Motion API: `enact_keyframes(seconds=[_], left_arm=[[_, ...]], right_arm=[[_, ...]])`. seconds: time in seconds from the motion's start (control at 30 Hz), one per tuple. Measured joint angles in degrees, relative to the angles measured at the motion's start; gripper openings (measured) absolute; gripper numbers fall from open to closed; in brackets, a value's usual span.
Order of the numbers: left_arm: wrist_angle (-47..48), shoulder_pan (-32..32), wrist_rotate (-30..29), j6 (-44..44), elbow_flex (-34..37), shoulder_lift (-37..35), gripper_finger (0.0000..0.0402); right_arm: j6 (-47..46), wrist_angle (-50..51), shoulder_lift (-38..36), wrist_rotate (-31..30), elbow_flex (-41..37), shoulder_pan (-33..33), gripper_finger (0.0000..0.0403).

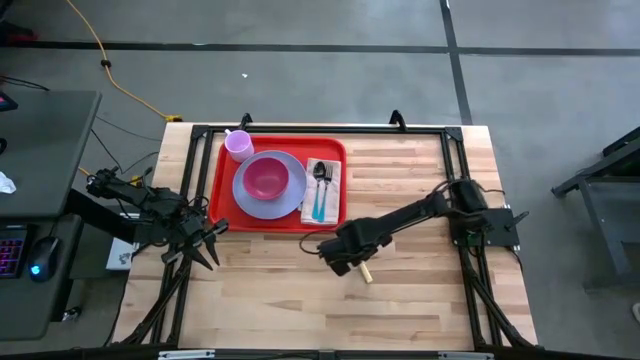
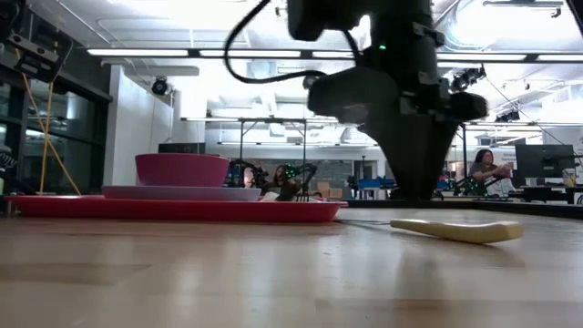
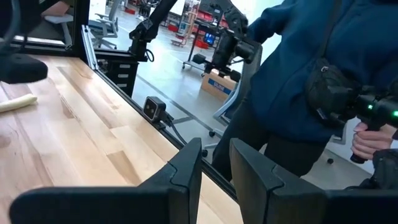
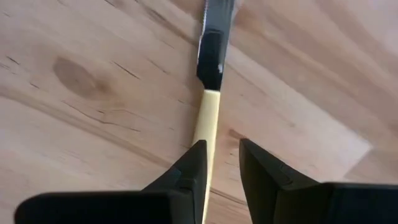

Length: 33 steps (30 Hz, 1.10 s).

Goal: Set up tray
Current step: Put the yellow knife on top of the brown napkin on the left side of the blue fork on the red tray

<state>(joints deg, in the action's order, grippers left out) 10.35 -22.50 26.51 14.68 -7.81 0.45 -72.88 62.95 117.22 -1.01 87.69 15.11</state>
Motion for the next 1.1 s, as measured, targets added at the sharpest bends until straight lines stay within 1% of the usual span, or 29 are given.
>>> enact_keyframes(seconds=[0.13, 0.27, 0.47, 0.6, 0.73, 0.87, 0.97, 1.1], left_arm=[[0.0, 0.0, 0.0, 0.7, 0.0, 0.0, 0.0115], [-0.3, 0.0, 0.0, 1.4, 0.0, 0.0, 0.0115], [-0.4, 0.0, -0.4, 2.6, 0.0, 0.0, 0.0115], [-0.4, 0.0, -0.6, 2.8, 0.0, 0.0, 0.0115], [-0.4, 0.0, -0.7, 3.6, 0.0, 0.0, 0.0115], [-0.4, 0.0, -0.7, 3.6, 0.0, 0.0, 0.0115], [-0.4, 0.0, -0.7, 3.6, 0.0, 0.0, 0.0115], [-0.4, 0.0, -0.8, 3.6, 0.0, 0.0, 0.0115]], right_arm=[[-2.6, -5.6, -5.1, 0.6, -7.6, -0.1, 0.0072], [-4.6, -10.9, -9.1, 0.6, -12.2, -0.7, 0.0071], [-2.0, -19.0, -10.2, 1.9, -14.5, -0.9, 0.0071], [1.3, -22.9, -10.1, 0.3, -14.5, -0.9, 0.0071], [1.6, -21.8, -10.1, 1.2, -14.5, -1.8, 0.0071], [-0.2, -18.1, -10.1, 1.3, -14.5, -3.2, 0.0071], [0.0, -17.8, -10.1, 3.0, -14.5, -3.7, 0.0071], [2.7, -18.0, -10.1, 3.5, -14.5, -3.8, 0.0071]])
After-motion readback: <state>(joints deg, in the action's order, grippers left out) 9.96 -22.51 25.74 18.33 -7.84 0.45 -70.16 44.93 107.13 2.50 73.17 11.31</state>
